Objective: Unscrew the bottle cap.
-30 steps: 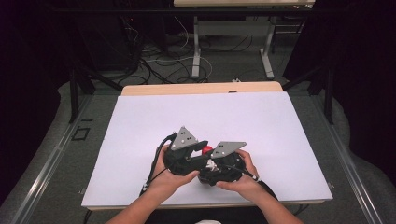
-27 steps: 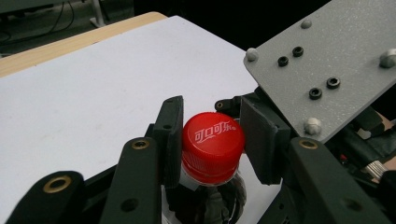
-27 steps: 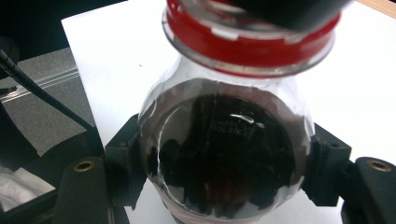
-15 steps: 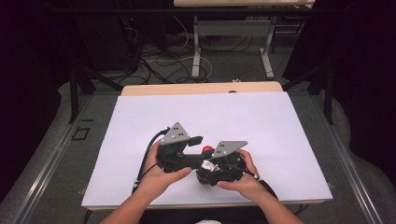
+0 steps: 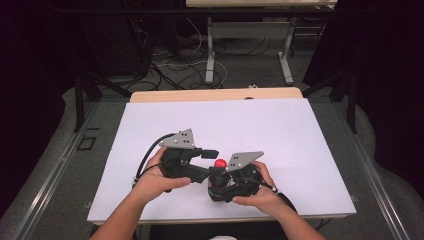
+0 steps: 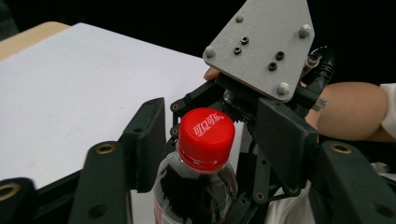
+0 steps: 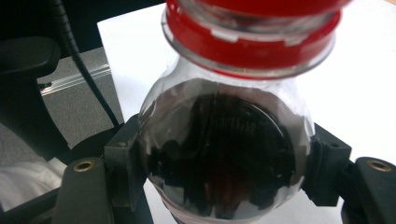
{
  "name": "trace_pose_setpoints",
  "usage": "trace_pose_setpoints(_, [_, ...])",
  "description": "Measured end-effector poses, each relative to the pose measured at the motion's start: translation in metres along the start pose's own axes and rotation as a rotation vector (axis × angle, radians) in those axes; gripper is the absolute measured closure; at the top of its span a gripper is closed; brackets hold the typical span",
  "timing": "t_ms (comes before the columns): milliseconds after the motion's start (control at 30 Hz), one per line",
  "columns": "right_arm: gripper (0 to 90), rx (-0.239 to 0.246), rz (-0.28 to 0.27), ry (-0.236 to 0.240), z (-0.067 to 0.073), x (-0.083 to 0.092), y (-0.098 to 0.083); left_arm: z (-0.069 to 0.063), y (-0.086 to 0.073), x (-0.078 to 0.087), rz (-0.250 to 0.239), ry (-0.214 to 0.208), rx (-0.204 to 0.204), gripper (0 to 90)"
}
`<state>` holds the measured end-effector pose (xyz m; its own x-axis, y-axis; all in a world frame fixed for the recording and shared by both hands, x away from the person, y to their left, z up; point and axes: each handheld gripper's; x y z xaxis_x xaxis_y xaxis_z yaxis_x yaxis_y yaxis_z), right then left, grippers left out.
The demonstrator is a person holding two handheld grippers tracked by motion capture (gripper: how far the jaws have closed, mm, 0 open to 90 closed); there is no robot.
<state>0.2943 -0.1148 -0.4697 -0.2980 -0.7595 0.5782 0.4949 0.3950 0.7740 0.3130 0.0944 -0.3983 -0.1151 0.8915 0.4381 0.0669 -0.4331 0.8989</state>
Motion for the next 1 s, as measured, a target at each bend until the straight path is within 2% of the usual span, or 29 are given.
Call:
trace_pose_setpoints(133, [29.5,0.001,0.0,0.007,0.002,0.0,0.0,0.004,-0.001,-0.004,0.008,-0.038,0.012,50.1])
trace_pose_setpoints(233, [29.5,0.02,-0.004,0.01,0.002,0.0,0.0,0.005,-0.002,-0.006,0.022,-0.037,0.009,53.5])
trace_pose_setpoints(300, [29.5,0.007,-0.001,0.012,0.003,0.0,0.0,0.005,-0.002,-0.008,0.022,-0.047,0.01,56.3])
trace_pose_setpoints(433, [29.5,0.008,0.013,0.017,0.003,0.0,0.0,0.004,0.0,-0.01,0.026,-0.038,0.007,59.7])
trace_pose_setpoints(533, [29.5,-0.004,0.001,0.006,0.002,0.0,0.0,0.001,0.001,-0.012,0.032,-0.01,-0.003,60.3])
trace_pose_setpoints(600, [29.5,-0.004,0.011,0.005,0.001,0.001,0.0,-0.002,0.001,-0.013,0.025,0.022,-0.007,60.6])
trace_pose_setpoints(667, [29.5,-0.008,-0.003,-0.009,0.001,0.001,0.0,-0.006,0.003,-0.014,0.038,0.06,-0.011,60.8])
trace_pose_setpoints(700, [29.5,-0.01,-0.006,-0.017,0.0,0.0,0.0,-0.008,0.003,-0.015,0.04,0.089,-0.018,60.8])
trace_pose_setpoints(833, [29.6,-0.012,-0.009,-0.044,-0.001,0.0,0.0,-0.02,0.008,-0.018,0.08,0.204,-0.004,61.1])
trace_pose_setpoints(933, [29.6,-0.015,-0.012,-0.064,-0.001,0.0,0.0,-0.028,0.011,-0.023,0.093,0.286,0.05,61.2])
trace_pose_setpoints(1000, [29.6,-0.017,-0.01,-0.077,0.0,0.0,0.0,-0.033,0.013,-0.026,0.108,0.333,0.068,61.3])
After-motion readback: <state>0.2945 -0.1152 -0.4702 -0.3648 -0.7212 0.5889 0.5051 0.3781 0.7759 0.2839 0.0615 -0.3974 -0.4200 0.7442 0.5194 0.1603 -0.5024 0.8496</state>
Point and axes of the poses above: each handheld gripper's, and its own axes: x roughly backward along the jaws, y roughly out of its top, z roughly to its left, and after that the axes turned 13 degrees about -x, right-handed
